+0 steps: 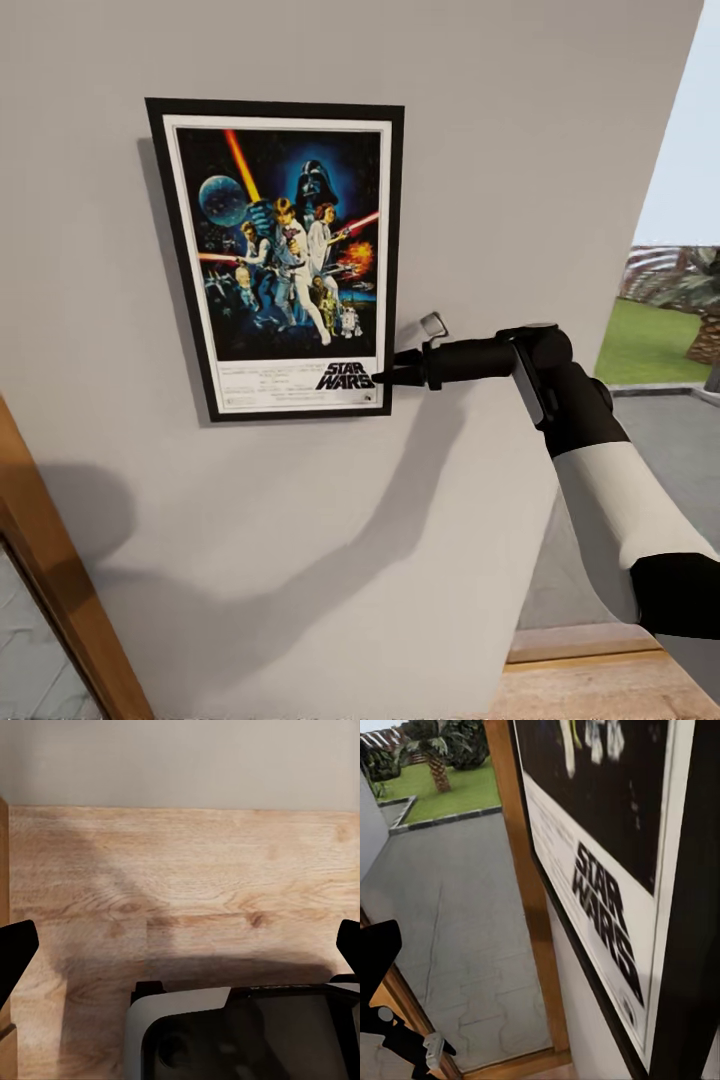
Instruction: Pick up the poster from the kitchen countertop and hang it on one of the wall nails in the kitchen.
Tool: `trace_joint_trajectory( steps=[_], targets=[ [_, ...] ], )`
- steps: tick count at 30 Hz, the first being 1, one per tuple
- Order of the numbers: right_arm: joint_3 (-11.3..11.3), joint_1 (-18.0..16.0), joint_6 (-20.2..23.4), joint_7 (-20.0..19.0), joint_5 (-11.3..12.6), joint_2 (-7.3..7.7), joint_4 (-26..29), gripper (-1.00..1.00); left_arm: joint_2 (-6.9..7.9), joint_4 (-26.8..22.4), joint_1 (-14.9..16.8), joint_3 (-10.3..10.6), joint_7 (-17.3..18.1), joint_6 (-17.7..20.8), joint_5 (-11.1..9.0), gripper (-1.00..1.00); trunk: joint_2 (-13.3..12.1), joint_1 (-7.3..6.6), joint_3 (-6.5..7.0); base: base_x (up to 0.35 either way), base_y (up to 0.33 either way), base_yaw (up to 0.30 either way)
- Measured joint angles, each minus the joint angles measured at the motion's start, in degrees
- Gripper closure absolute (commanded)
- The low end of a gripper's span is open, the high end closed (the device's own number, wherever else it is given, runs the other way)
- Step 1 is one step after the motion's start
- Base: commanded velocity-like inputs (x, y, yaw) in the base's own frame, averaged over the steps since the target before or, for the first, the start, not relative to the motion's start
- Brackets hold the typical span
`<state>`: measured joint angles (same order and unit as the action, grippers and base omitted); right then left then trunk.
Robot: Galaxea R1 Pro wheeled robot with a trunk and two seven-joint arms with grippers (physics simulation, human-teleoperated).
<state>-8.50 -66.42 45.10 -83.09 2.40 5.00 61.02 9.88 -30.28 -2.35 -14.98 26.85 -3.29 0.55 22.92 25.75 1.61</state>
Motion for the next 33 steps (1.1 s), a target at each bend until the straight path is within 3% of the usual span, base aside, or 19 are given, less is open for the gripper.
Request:
trace_joint_trajectory(
  steps=[12, 26, 33],
  targets=[
    [0.0, 0.0, -0.3, 0.1, -0.2, 0.02, 0.0, -1.00, 0.00, 0.0, 0.0, 0.0, 0.0, 0.0, 0.0, -1.00, 0.0, 0.01, 0.00, -0.021, 0.000, 0.000],
    [-0.1, 0.1, -0.7, 0.3, -0.5, 0.01, 0.0, -1.00, 0.00, 0.0, 0.0, 0.0, 0.0, 0.0, 0.0, -1.00, 0.0, 0.04, 0.00, -0.171, 0.000, 0.000],
    [0.0, 1.7, -0.8, 0.2, -0.5, 0.04, 0.1, -1.00, 0.00, 0.0, 0.0, 0.0, 0.0, 0.0, 0.0, -1.00, 0.0, 0.02, 0.00, -0.071, 0.000, 0.000]
  ],
)
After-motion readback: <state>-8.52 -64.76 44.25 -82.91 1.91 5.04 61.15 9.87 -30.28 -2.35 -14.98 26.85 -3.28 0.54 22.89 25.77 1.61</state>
